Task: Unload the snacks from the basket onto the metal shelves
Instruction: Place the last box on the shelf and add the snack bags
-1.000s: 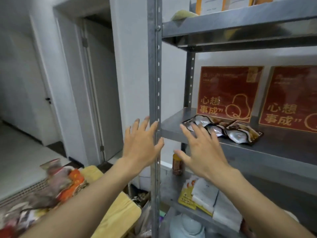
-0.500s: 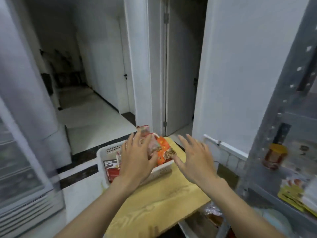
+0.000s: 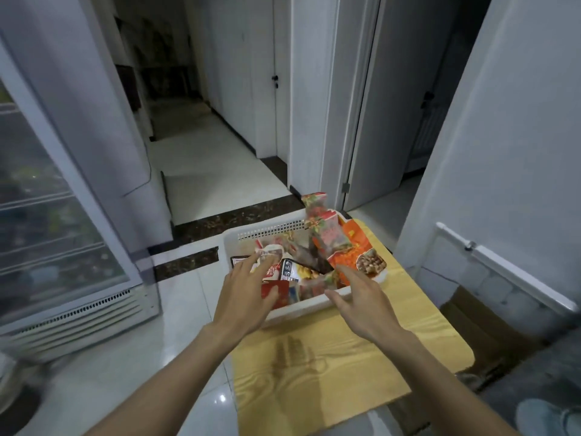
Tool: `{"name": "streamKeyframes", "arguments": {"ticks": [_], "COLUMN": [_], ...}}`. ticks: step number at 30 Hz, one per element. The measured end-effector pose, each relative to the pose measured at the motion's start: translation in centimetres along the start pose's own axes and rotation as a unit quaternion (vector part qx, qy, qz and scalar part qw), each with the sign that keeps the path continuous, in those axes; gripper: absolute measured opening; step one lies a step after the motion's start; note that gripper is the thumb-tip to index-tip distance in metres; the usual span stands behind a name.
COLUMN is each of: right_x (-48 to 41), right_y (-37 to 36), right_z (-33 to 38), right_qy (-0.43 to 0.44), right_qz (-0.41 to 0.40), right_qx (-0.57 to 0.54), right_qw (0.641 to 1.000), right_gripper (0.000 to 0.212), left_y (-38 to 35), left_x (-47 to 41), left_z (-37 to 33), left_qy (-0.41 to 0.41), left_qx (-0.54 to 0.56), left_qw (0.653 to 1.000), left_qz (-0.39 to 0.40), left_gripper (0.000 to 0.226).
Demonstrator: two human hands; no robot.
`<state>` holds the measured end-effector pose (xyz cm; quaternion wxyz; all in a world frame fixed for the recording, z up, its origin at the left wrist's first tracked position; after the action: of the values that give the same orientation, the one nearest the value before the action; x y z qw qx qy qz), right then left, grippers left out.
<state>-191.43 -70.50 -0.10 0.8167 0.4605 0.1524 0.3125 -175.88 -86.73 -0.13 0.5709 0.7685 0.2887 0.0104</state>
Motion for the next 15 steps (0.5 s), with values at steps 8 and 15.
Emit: {"name": "streamKeyframes", "arguments": {"ticks": [8, 15], "right_x": [-12.4, -18.9], "right_y": [-5.8, -11.8], "right_z": [-2.1, -1.0], "right_qy": [0.038, 0.047], "right_qz": [0.126, 0.251], "right_qx": [0.002, 0.002], "right_qw": [0.991, 0.967], "right_gripper": [0.045, 0.050], "left_y": [-5.9, -8.4], "left_x": [-6.6, -9.0], "left_z": [5.3, 9.8], "left_qy": [0.075, 0.113], "left_qx": [0.029, 0.046], "left_qw": [0.996, 0.990], "left_qz": [0.039, 0.076], "left_gripper": [0.053, 0.049]}}
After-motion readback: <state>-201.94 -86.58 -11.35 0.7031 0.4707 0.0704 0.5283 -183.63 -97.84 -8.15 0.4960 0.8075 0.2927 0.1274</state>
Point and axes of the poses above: each hand's wrist, its own x-axis away from the middle knuckle, its own y-axis out of the back of the hand, z = x × y, the point moved 3 cm from there along -x, towards the middle knuckle, and after that the axes turned 12 degrees about -y, right-handed, at the moved point
